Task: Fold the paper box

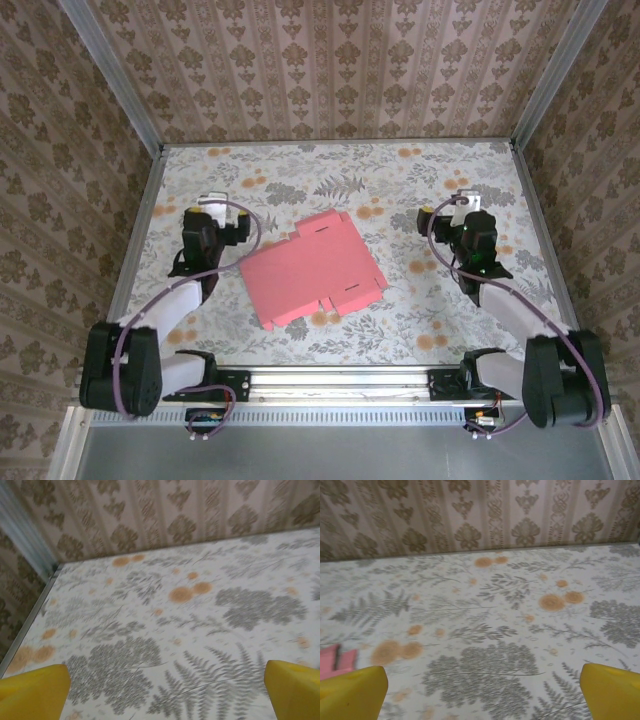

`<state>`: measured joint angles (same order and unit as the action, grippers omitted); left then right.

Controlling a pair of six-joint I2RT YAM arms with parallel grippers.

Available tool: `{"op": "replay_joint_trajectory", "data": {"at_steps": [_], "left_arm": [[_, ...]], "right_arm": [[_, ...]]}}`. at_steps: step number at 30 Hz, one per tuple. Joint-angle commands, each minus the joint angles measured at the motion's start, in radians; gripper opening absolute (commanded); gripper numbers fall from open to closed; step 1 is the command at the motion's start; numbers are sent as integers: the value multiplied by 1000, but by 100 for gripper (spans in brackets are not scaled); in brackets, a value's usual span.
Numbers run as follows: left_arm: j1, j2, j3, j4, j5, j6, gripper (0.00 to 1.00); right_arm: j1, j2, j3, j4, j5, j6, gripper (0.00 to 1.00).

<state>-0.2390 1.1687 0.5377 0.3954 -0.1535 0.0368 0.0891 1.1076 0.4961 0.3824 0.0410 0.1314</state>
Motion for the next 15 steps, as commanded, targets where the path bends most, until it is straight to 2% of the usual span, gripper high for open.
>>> {"op": "replay_joint_trajectory", "data": {"at_steps": [1, 4, 7, 12, 15], "left_arm": [[-79, -63, 85, -315, -59, -92, 100], [-151, -80, 157, -474, 35, -167, 100], [-263, -63, 216, -595, 133, -160, 100], [-478, 6, 296, -754, 147, -59, 100], [-573, 85, 350, -821, 139, -6, 100]], "right_arm": [[41, -87, 32, -255, -34, 152, 100], [79, -155, 43, -377, -72, 283, 100], [97, -209, 63, -508, -135, 384, 100], [95, -307, 70, -675, -282, 456, 100], [92, -366, 83, -795, -303, 497, 100]]}}
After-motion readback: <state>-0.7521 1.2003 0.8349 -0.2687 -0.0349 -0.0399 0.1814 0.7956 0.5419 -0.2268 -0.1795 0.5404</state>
